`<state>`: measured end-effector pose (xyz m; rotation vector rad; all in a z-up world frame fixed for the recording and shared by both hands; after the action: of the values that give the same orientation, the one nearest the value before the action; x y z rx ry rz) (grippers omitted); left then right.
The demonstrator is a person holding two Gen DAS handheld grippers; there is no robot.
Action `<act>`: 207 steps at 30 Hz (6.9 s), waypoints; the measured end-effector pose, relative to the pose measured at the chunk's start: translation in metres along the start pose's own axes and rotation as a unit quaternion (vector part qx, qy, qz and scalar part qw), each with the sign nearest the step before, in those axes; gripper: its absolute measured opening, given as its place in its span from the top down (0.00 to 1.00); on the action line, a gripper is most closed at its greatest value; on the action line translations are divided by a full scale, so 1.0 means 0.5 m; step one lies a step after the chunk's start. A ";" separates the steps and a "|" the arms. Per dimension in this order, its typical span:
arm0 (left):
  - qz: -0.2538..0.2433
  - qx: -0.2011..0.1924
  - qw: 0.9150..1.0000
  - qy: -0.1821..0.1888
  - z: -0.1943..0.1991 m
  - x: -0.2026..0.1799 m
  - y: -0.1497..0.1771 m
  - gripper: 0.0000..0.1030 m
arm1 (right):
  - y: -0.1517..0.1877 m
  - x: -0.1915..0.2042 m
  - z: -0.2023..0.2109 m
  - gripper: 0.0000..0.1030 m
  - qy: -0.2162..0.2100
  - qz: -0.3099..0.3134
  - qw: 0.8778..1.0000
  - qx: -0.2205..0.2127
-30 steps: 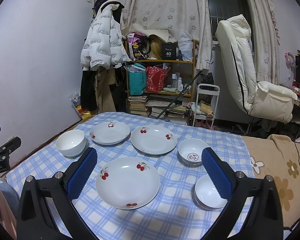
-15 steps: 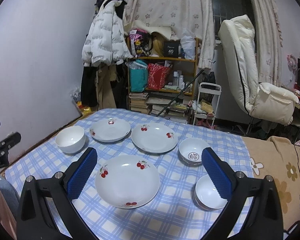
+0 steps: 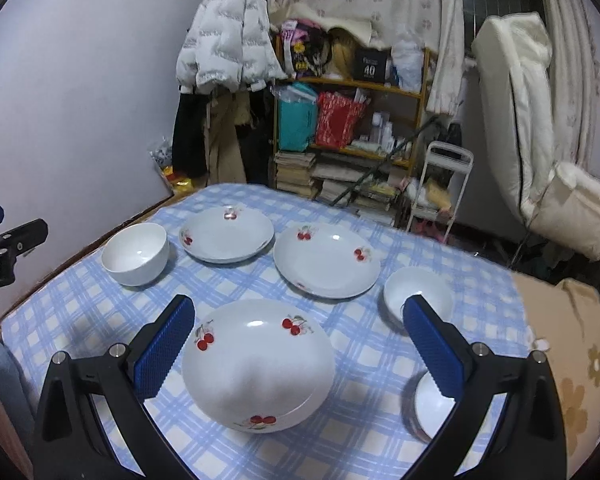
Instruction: Organize plates and bowls
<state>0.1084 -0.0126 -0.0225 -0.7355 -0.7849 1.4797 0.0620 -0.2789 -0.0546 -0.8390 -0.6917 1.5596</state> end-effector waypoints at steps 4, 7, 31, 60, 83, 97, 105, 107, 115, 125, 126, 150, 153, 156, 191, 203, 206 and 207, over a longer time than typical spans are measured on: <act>-0.002 0.019 1.000 0.005 -0.043 -0.021 -0.008 0.01 | 0.002 -0.022 -0.053 0.00 0.005 -0.014 1.000 0.023; -0.013 0.040 0.999 0.007 -0.075 -0.038 -0.006 0.01 | -0.001 -0.028 -0.081 0.00 0.007 -0.019 0.999 0.034; -0.113 0.210 0.970 0.048 -0.262 -0.173 0.086 0.01 | 0.065 -0.069 -0.246 0.00 -0.017 -0.017 0.989 0.143; -0.075 0.328 0.932 0.135 -0.343 -0.213 0.195 0.57 | 0.153 -0.058 -0.326 0.47 -0.049 -0.031 0.968 0.243; -0.002 0.349 0.922 0.165 -0.383 -0.206 0.231 0.80 | 0.184 -0.051 -0.337 0.85 -0.048 -0.024 0.963 0.264; -0.065 0.310 0.939 0.138 -0.342 -0.219 0.241 0.87 | 0.193 -0.050 -0.320 0.84 -0.069 -0.069 0.964 0.246; -0.045 0.331 0.932 0.142 -0.333 -0.187 0.251 0.87 | 0.198 -0.040 -0.304 0.84 -0.085 -0.122 0.962 0.229; -0.036 0.336 0.930 0.143 -0.324 -0.171 0.251 0.87 | 0.198 -0.038 -0.299 0.84 -0.091 -0.136 0.960 0.226; -0.073 0.321 0.938 0.106 -0.270 -0.140 0.260 0.87 | 0.202 0.015 -0.284 0.84 -0.111 -0.110 0.955 0.250; -0.050 0.341 0.936 0.072 -0.258 -0.110 0.275 0.81 | 0.207 0.042 -0.263 0.84 -0.152 -0.142 0.945 0.253; -0.051 0.339 0.937 0.071 -0.254 -0.110 0.277 0.81 | 0.212 0.050 -0.266 0.84 -0.145 -0.130 0.945 0.264; -0.062 0.339 0.937 0.060 -0.257 -0.109 0.280 0.81 | 0.248 0.056 -0.281 0.84 -0.156 -0.128 0.930 0.309; -0.078 0.337 0.937 0.047 -0.248 -0.108 0.274 0.80 | 0.243 0.048 -0.274 0.84 -0.156 -0.134 0.931 0.301; -0.085 0.327 0.940 0.037 -0.235 -0.099 0.247 0.79 | 0.227 0.028 -0.259 0.84 -0.152 -0.149 0.935 0.282; 0.021 0.230 0.970 0.071 -0.390 -0.210 -0.113 0.13 | -0.063 -0.306 -0.403 0.22 -0.040 -0.084 0.977 0.193; 0.095 0.287 0.950 0.072 -0.468 -0.343 -0.045 0.13 | -0.083 -0.358 -0.534 0.22 -0.105 -0.092 0.967 0.214; 0.113 0.292 0.948 0.052 -0.482 -0.356 -0.022 0.13 | -0.080 -0.363 -0.566 0.22 -0.124 -0.104 0.963 0.218; 0.117 0.296 0.947 0.043 -0.489 -0.361 -0.013 0.13 | -0.078 -0.365 -0.575 0.22 -0.130 -0.112 0.961 0.219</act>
<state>0.3228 -0.1811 -0.1567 -0.4351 -0.1591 1.7667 0.3330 -0.4598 -0.1610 -0.2197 -0.5730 1.5475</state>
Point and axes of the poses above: each gripper's, at about its wrist camera, not at the fingertips, and z roughly against the way its jaws point, x to its left, y to its underside, the point moved 3 cm from there along -z, roughly the way its jaws point, and after that the axes turned 9 degrees about z, right-handed, at the moved point
